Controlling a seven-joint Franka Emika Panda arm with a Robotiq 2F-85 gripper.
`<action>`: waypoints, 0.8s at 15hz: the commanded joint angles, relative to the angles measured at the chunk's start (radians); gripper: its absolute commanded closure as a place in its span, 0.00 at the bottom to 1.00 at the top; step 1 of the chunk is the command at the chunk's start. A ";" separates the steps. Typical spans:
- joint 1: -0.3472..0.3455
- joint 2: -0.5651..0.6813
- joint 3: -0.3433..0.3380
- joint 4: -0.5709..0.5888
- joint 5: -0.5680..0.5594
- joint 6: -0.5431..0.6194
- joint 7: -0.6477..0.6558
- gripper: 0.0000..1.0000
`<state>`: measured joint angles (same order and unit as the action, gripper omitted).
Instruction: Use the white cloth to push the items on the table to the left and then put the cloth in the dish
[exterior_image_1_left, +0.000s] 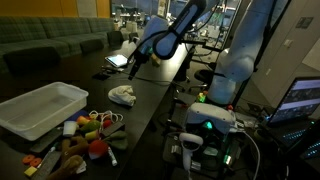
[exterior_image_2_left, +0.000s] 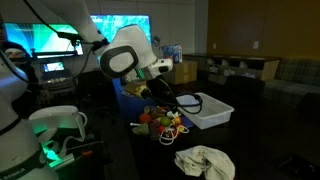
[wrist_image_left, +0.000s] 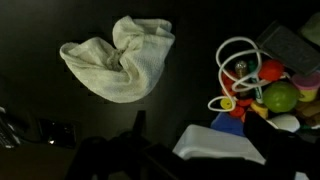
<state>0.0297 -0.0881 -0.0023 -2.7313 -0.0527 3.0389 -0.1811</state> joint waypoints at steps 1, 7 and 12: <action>-0.063 0.237 -0.015 0.087 -0.167 0.128 0.011 0.00; 0.118 0.546 -0.247 0.314 -0.267 0.147 0.066 0.00; 0.154 0.743 -0.233 0.513 -0.190 0.110 0.081 0.00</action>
<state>0.1582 0.5294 -0.2326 -2.3538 -0.2784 3.1545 -0.1229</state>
